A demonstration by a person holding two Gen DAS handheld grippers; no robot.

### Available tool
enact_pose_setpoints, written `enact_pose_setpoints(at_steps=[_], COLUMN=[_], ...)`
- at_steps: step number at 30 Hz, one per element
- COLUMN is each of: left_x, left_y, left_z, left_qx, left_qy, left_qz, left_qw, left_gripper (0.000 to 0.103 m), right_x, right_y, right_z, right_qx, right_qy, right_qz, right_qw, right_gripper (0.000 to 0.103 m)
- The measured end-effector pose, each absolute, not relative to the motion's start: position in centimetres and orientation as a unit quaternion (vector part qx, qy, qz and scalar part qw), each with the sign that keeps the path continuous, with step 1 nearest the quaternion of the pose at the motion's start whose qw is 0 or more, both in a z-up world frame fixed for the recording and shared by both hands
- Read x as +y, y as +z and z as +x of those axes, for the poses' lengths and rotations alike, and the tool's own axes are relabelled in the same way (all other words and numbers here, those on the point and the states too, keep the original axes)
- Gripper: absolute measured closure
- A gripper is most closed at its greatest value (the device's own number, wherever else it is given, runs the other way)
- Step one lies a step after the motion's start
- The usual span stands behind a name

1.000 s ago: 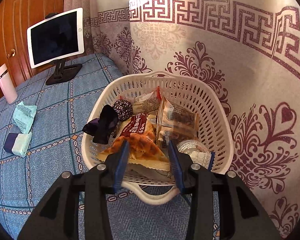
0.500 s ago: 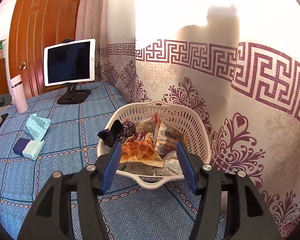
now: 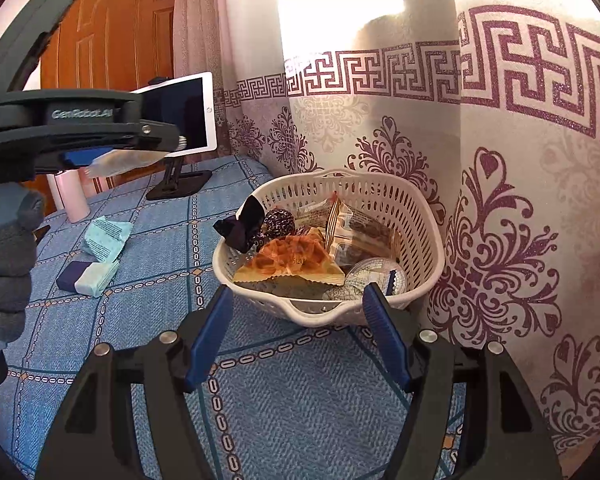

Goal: Organize snacks
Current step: 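Carry the bar packet over the white basket and drop it with the left tool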

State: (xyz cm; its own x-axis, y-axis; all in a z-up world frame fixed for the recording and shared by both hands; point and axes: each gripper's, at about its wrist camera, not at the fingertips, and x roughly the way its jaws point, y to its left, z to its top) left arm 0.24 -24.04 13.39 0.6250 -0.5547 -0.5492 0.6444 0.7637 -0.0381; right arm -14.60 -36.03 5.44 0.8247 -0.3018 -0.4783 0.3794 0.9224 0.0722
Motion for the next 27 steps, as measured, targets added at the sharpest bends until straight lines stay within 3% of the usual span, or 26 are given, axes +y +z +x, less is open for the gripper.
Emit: enact_pose_setpoints(at_steps=[13,15,18,27], left_x=[-33.8,-34.6,-35.3,-33.2], left_y=[12.1,12.0,11.9,12.0], left_z=[-0.2,-0.1,0.2,2.0], left_qx=[0.291,0.292,0.306,0.315], left_qy=[-0.394,-0.399,-0.409,-0.372], left_qz=[0.116,0.111,0.098,0.08], left_qw=[0.864,0.862,0.854,0.869], left_gripper=[0.029,0.024,0.007,0.006], right_x=[-37.3,-37.3,-37.2,-37.0], right_y=[5.2,5.2,5.1,5.5], right_z=[-15.9,-15.9,-16.2,-16.0], right_qx=[0.221,0.22,0.219,0.209], right_qy=[-0.167,-0.168,-0.169,-0.165], right_qz=[0.104,0.101,0.098,0.098], right_qw=[0.955,0.956,0.956,0.959], right_gripper=[0.036,0.036,0.036,0.036])
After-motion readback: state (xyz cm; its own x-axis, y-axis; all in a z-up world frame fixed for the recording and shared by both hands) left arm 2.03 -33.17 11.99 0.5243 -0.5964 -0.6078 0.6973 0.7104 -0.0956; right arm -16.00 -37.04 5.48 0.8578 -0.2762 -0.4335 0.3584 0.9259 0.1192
